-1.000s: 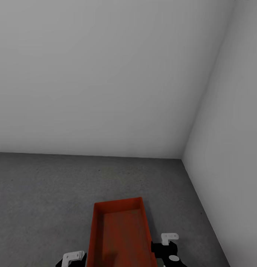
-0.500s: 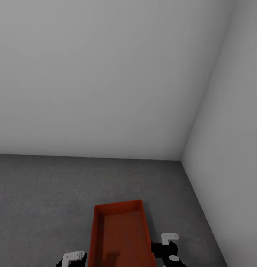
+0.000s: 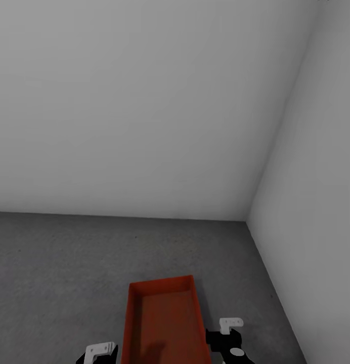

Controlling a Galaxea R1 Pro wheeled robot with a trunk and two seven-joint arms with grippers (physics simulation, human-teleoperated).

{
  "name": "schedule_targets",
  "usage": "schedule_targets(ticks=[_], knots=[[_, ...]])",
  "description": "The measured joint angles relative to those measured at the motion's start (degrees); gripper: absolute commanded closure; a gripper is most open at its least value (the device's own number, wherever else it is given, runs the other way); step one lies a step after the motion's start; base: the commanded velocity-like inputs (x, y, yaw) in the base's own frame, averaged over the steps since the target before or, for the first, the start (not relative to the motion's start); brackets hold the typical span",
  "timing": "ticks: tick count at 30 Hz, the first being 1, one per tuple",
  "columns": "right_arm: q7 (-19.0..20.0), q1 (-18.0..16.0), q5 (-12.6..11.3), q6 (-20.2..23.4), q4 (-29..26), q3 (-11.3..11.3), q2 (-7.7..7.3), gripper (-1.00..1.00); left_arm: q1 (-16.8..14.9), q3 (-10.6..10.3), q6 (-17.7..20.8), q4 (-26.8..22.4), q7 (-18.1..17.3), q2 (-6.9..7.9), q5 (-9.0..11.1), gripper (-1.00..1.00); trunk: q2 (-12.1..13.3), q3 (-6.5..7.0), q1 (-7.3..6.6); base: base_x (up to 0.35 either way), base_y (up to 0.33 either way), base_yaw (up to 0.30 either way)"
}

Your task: Move the two storage containers from the living room to the garage. In the garage, place one container on the floor and stack the other container on top of it (either order is fine).

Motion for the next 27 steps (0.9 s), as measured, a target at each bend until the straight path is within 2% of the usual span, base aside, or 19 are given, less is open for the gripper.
schedule_targets(ticks=[4,16,27], knots=[[0.01,0.0,0.0,0.0,0.0,0.0,0.0,-1.0,0.0,0.0,0.0,0.0,0.0,0.0,0.0,-1.0,1.6,0.72,-0.88,0.0,0.0,0.0],[-0.01,0.0,0.0,0.0,0.0,0.0,0.0,-1.0,0.0,0.02,0.0,0.0,0.0,-0.01,0.0,-1.0,1.62,0.72,-0.88,-0.007,0.0,0.0],[0.02,0.0,0.0,0.0,0.0,0.0,0.0,-1.0,0.0,0.03,-0.07,0.0,0.0,0.0,0.0,-1.0,1.62,0.72,-0.88,-0.122,0.0,0.0]])
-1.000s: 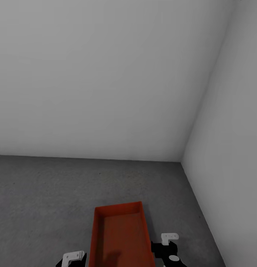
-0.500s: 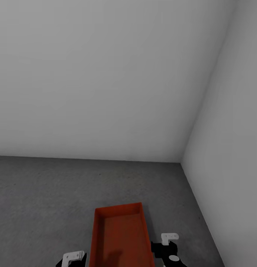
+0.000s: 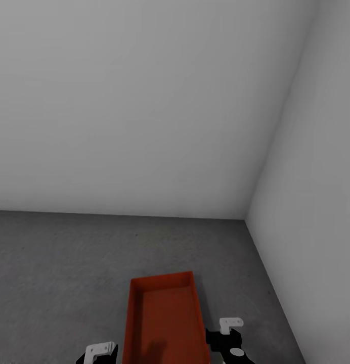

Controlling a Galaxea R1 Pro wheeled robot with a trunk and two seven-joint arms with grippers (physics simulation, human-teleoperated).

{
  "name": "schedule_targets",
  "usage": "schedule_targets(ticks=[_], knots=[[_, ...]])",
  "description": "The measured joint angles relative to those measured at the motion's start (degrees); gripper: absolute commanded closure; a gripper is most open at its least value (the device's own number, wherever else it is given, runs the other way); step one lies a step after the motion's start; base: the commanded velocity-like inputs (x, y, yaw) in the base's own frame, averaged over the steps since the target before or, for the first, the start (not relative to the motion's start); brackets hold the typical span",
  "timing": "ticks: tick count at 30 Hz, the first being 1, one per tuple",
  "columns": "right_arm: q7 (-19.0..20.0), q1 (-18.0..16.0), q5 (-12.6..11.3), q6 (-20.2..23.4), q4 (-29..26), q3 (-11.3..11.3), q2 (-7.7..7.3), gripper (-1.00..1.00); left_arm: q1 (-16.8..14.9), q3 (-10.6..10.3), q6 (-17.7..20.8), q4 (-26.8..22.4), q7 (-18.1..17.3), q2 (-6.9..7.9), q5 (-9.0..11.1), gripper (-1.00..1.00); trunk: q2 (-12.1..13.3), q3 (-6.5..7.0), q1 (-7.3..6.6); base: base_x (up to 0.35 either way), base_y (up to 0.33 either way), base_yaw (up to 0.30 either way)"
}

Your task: Move the two storage containers from the living room to the garage. In the garage, place one container on the floor and stack the other container on top of it (either order is fine).

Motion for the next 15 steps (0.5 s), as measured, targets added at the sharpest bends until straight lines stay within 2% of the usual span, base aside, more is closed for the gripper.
schedule_targets(ticks=[5,15], knots=[[0.0,0.0,0.0,0.02,0.0,0.0,0.0,-1.0,0.0,0.03,0.0,0.0,0.0,0.0,0.0,-1.0,0.0,0.0,0.0,-0.036,0.0,0.0],[-0.02,0.0,0.0,0.0,0.0,0.0,0.0,-1.0,0.0,0.05,-0.02,-0.01,0.0,0.0,0.0,-1.0,0.0,0.0,0.0,-0.102,0.013,0.0]])
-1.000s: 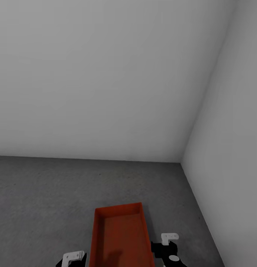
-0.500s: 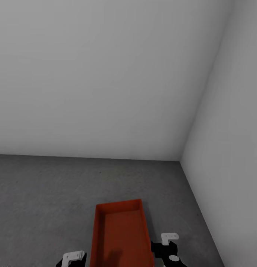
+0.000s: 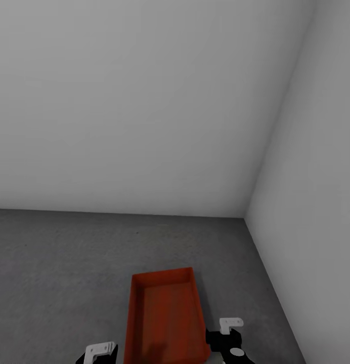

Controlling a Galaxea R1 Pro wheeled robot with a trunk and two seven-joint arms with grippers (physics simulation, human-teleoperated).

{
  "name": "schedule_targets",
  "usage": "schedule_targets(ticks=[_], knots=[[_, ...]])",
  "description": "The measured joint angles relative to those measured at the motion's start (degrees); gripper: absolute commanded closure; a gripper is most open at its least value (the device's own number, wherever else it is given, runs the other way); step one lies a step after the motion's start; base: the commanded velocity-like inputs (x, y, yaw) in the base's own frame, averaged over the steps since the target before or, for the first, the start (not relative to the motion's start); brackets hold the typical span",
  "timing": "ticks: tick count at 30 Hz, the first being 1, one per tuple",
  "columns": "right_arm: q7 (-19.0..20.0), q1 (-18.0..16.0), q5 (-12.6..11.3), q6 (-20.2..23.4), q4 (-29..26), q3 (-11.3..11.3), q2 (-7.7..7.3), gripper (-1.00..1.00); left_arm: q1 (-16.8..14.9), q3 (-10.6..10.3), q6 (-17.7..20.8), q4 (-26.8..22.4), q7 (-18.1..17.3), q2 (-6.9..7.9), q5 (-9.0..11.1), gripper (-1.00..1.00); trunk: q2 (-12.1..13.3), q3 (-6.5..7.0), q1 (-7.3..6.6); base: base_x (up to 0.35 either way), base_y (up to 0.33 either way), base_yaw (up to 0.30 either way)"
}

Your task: Move the two storage containers from the living room to the garage. In the garage, place one container on the floor and stack the other container on top of it (either order is fine).

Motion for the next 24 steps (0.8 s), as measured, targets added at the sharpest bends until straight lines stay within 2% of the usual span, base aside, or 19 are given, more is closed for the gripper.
schedule_targets(ticks=[24], knots=[[-0.02,0.0,0.0,0.0,0.0,0.0,0.0,-1.0,0.0,-0.01,0.0,-0.03,0.0,0.0,0.0,-1.0,0.0,0.0,-0.01,-0.004,0.001,0.0]])
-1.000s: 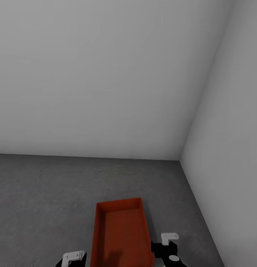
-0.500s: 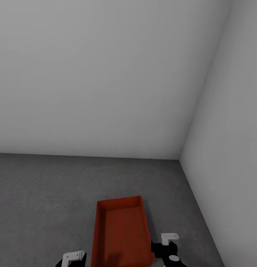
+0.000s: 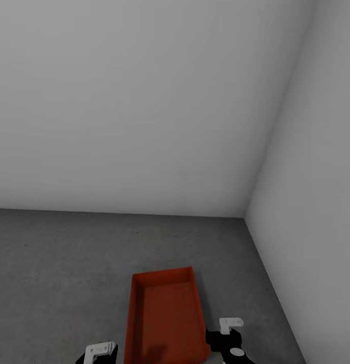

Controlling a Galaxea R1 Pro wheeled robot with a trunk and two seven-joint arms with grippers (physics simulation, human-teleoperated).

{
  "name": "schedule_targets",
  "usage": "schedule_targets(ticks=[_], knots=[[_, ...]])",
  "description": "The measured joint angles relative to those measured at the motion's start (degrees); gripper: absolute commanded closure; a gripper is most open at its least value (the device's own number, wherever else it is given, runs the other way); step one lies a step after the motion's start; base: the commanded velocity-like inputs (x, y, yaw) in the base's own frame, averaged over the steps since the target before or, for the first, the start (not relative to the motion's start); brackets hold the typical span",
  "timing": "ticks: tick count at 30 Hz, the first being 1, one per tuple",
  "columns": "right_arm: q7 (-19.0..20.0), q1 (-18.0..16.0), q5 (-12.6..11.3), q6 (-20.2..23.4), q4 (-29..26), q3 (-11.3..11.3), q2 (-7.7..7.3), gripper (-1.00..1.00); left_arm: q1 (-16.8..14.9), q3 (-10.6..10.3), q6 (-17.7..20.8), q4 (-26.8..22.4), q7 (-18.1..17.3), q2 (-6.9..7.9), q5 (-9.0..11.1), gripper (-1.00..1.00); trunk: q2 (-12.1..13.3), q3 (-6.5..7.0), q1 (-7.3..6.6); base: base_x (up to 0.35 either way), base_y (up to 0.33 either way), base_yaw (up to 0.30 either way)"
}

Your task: Move the two storage containers from the living room to the garage. In the garage, place one container on the floor and stack the other container on top of it (either order is fine).

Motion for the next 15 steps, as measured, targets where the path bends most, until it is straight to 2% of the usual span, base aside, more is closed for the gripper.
schedule_targets(ticks=[15], knots=[[0.02,0.0,0.0,0.0,-0.07,0.0,0.0,-1.0,0.0,-0.02,0.0,-0.01,0.0,0.0,0.0,-1.0,0.0,0.0,0.0,0.0,0.0,0.0]])
